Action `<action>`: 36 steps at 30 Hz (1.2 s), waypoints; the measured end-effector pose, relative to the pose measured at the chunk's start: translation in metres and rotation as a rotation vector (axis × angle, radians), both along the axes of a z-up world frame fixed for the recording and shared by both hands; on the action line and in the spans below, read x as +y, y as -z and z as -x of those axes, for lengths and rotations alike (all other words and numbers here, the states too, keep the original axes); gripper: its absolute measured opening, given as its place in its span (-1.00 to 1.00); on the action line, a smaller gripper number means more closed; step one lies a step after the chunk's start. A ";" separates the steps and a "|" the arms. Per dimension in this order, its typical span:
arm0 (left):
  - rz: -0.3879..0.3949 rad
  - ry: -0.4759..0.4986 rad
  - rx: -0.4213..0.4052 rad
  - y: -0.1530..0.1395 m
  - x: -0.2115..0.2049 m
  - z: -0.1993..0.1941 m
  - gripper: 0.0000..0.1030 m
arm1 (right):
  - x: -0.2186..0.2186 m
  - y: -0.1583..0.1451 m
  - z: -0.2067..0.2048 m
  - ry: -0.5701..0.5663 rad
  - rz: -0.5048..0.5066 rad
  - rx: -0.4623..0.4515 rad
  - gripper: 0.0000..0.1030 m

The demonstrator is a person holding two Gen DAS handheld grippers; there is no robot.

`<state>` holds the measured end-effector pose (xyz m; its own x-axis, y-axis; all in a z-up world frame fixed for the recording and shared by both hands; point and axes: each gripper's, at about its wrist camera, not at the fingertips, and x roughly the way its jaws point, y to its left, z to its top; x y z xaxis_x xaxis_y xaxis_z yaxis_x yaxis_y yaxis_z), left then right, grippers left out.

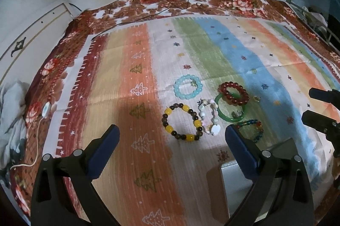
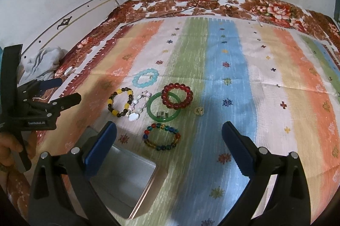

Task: Organize jewelry
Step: 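Move both tools forward over the bracelets beside the silver tin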

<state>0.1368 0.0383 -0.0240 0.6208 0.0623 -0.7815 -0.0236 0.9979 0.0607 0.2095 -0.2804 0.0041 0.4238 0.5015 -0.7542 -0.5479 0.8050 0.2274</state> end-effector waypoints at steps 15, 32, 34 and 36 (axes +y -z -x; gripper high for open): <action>0.026 -0.026 0.098 0.026 0.015 -0.045 0.89 | 0.011 0.022 -0.055 0.035 -0.021 0.114 0.90; 0.123 -0.103 0.267 0.072 0.043 -0.076 0.89 | 0.026 0.072 -0.107 0.099 0.080 0.267 0.89; 0.126 -0.103 0.278 0.075 0.045 -0.079 0.89 | 0.029 0.076 -0.111 0.099 0.094 0.278 0.89; 0.129 -0.099 0.285 0.078 0.045 -0.080 0.89 | 0.031 0.079 -0.115 0.105 0.115 0.276 0.89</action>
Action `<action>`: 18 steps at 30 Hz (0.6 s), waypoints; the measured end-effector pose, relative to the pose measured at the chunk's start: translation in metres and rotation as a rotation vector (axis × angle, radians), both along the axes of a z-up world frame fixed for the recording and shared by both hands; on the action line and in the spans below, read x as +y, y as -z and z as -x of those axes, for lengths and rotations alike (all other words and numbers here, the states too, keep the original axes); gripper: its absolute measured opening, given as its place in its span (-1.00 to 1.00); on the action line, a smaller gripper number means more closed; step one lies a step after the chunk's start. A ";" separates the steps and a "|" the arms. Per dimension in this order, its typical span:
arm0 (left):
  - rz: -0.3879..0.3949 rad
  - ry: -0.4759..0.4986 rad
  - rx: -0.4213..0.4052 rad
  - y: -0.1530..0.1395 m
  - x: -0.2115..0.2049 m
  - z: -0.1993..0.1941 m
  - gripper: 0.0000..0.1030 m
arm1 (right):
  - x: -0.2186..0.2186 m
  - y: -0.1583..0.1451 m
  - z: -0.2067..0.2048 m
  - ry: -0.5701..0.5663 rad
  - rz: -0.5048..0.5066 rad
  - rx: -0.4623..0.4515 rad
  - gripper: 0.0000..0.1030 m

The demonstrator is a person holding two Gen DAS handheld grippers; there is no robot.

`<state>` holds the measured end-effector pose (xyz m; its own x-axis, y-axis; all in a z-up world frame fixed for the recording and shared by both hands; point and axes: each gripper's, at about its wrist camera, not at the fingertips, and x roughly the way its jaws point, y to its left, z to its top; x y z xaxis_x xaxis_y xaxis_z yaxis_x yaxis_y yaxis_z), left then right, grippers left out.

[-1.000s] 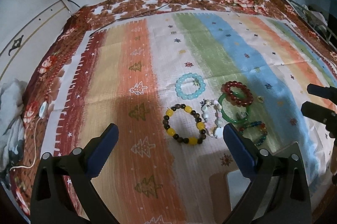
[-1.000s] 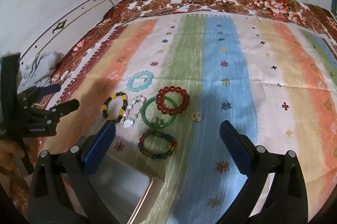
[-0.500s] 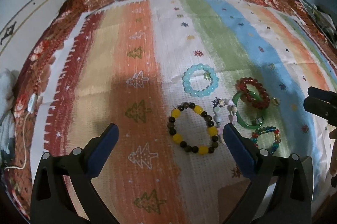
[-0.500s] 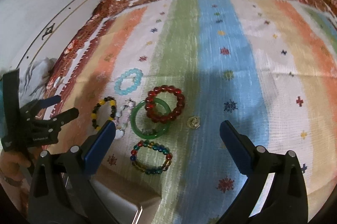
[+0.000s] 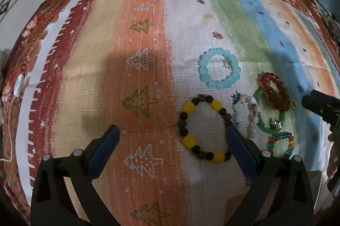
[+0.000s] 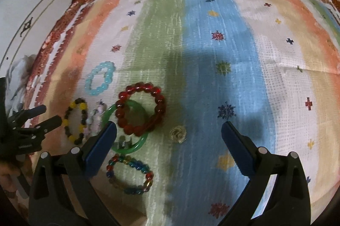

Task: Organize jewelry
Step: 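Move both tools forward over the bracelets beside the silver tin, then grasp the yellow-black bead bracelet with the left tool while the right tool grasps the red bead bracelet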

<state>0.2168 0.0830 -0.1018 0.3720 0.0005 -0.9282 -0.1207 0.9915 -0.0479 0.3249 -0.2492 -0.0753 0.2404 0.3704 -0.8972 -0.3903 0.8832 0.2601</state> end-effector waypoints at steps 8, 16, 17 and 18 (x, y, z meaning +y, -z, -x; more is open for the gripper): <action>-0.026 0.034 0.036 0.014 -0.005 -0.006 0.89 | 0.010 0.014 -0.014 0.023 0.015 0.041 0.84; -0.052 0.033 0.066 0.026 0.000 -0.013 0.85 | 0.020 0.028 -0.024 0.034 0.051 0.071 0.68; -0.053 0.036 0.071 0.028 0.000 -0.014 0.81 | 0.020 0.030 -0.025 0.035 0.054 0.071 0.68; -0.055 0.038 0.074 0.030 0.000 -0.015 0.81 | 0.021 0.031 -0.026 0.035 0.056 0.071 0.68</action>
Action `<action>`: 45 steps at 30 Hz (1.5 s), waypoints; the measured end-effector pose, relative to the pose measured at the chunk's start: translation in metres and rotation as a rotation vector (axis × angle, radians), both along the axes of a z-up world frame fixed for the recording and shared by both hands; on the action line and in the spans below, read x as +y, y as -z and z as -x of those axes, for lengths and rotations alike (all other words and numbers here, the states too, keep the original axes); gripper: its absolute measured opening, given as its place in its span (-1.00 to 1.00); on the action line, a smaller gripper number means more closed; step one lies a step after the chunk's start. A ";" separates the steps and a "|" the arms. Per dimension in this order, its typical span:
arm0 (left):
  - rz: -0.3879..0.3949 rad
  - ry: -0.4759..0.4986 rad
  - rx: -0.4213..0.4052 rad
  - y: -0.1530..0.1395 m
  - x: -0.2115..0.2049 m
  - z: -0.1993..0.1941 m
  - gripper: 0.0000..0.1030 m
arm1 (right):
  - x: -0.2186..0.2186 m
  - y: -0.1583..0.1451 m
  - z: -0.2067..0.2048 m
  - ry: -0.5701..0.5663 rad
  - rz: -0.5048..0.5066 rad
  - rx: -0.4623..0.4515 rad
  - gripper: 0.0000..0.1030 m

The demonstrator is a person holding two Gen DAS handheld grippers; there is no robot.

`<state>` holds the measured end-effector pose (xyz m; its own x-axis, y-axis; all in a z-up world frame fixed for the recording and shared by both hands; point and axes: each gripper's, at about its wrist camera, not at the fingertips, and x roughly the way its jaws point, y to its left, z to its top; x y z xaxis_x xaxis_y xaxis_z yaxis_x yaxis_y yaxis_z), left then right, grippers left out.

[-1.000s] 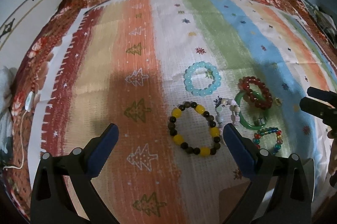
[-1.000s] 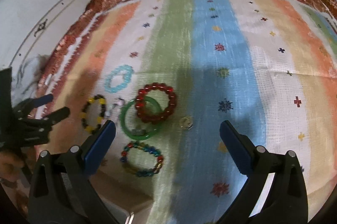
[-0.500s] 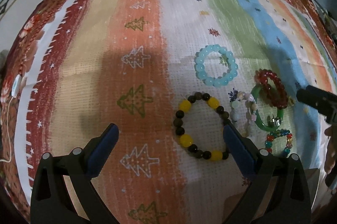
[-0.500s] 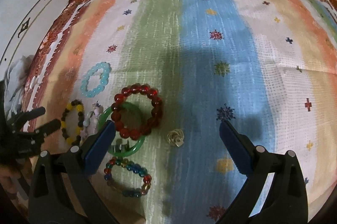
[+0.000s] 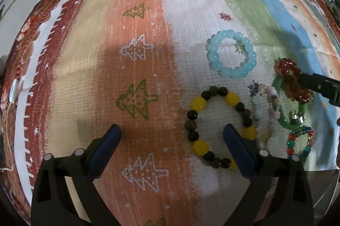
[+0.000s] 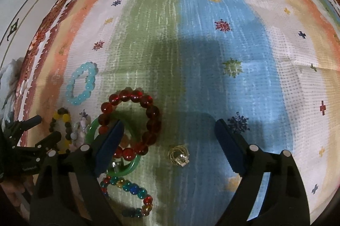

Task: Organize jewelry
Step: 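Grasp the yellow-black bead bracelet with the left tool while the right tool grasps the red bead bracelet, then lift both bracelets and carry them with both tools over the silver tin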

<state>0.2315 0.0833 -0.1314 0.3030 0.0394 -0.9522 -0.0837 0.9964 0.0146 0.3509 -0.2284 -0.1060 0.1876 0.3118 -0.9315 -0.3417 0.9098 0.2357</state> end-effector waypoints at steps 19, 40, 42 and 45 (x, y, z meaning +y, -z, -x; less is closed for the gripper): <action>0.007 0.169 -0.021 -0.004 -0.024 0.003 -0.81 | -0.004 0.002 0.001 -0.028 0.076 -0.032 -0.70; 0.141 0.153 -0.134 -0.062 -0.024 0.009 -0.81 | 0.005 -0.052 0.028 -0.081 -0.048 -0.079 -0.71; 0.145 0.149 -0.141 -0.065 -0.024 0.009 -0.81 | 0.006 -0.058 0.033 -0.092 -0.056 -0.088 -0.71; 0.158 0.144 -0.159 -0.073 -0.023 0.012 -0.81 | 0.008 -0.066 0.038 -0.103 -0.065 -0.101 -0.71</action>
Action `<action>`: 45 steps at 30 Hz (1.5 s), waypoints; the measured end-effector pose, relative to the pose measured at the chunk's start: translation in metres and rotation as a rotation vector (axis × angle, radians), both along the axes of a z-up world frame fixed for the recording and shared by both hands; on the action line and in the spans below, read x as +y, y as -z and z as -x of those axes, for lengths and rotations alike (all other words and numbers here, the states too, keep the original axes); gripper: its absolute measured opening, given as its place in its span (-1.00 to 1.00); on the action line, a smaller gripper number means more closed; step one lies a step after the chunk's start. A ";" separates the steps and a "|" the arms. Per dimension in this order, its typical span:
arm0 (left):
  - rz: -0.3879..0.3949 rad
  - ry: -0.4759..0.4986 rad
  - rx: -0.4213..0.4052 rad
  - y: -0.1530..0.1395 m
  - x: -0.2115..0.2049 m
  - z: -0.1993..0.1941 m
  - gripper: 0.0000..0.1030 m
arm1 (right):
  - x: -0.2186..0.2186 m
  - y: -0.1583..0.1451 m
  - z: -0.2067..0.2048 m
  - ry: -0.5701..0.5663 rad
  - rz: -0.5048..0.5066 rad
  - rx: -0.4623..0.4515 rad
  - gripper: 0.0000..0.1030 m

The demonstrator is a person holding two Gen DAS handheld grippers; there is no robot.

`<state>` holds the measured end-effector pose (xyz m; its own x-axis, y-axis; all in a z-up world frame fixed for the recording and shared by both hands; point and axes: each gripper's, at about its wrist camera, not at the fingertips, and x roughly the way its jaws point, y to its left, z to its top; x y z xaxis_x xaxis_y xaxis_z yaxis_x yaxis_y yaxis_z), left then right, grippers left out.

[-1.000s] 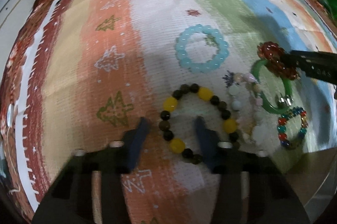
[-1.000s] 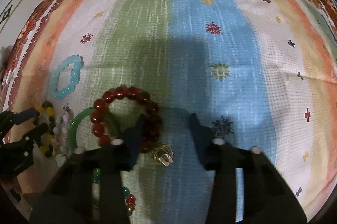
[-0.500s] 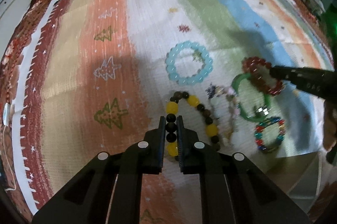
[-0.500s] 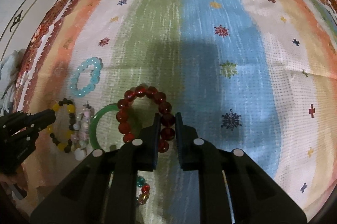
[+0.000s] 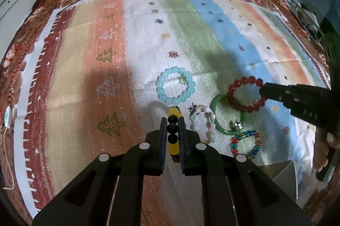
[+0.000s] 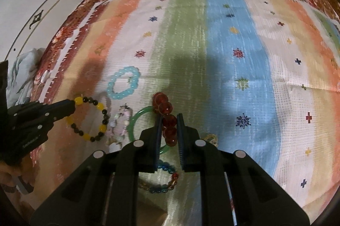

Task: Organize jewelry
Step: 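Lift both bracelets and carry them with both tools over the silver tin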

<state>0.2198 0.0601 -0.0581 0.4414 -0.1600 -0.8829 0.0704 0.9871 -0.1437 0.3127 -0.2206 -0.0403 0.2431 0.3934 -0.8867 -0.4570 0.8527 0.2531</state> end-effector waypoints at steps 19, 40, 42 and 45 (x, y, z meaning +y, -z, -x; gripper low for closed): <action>0.042 0.027 -0.108 -0.047 -0.013 0.028 -0.81 | -0.010 -0.048 0.034 -0.021 -0.051 -0.074 -0.71; 0.105 0.097 -0.239 -0.100 -0.039 0.091 -0.81 | -0.025 -0.099 0.089 -0.054 -0.135 -0.150 -0.71; 0.112 0.103 -0.249 -0.103 -0.041 0.099 -0.81 | -0.028 -0.102 0.097 -0.059 -0.146 -0.151 -0.71; 0.115 0.113 -0.268 -0.109 -0.044 0.111 -0.81 | -0.031 -0.106 0.110 -0.070 -0.154 -0.158 -0.71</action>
